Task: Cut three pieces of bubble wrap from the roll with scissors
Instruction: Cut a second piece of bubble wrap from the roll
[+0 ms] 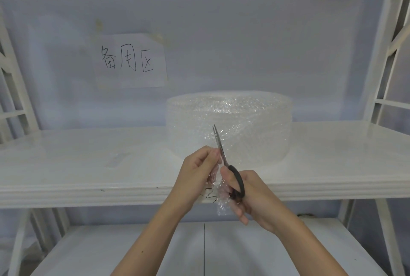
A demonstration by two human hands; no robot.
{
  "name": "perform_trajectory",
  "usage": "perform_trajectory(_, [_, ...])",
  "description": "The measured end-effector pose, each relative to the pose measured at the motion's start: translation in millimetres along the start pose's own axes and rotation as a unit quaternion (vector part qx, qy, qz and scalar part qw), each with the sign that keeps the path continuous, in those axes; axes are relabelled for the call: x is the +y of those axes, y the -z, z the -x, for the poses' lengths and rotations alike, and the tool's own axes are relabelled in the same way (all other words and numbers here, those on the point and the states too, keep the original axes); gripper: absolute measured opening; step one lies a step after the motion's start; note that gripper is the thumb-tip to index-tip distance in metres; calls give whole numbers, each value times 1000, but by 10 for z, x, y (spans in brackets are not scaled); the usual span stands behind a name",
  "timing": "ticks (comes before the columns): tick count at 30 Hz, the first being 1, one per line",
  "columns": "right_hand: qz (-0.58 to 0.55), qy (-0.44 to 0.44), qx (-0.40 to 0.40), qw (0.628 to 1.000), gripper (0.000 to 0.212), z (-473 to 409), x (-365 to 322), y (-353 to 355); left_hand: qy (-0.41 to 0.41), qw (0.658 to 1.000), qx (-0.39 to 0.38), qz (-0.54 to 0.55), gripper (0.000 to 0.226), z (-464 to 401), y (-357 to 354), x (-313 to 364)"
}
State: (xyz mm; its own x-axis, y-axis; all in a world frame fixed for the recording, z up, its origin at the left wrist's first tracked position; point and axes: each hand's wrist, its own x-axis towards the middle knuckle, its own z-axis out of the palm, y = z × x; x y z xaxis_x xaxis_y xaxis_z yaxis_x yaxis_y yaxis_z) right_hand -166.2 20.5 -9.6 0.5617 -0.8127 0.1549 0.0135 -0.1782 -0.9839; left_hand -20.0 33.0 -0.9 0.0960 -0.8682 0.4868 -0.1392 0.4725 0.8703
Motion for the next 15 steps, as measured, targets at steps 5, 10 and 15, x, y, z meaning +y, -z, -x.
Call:
perform_trajectory(5, [-3, 7, 2, 1000, 53, -26, -52, 15, -10, 1000, -10, -8, 33, 17, 6, 12])
perform_trajectory(10, [13, 8, 13, 1000, 60, -48, -77, 11, -9, 1000, -6, -8, 34, 12, 5, 18])
perform_trajectory(15, [15, 2, 16, 1000, 62, -65, -155, -4, -9, 1000, 1, -10, 43, 16, 6, 32])
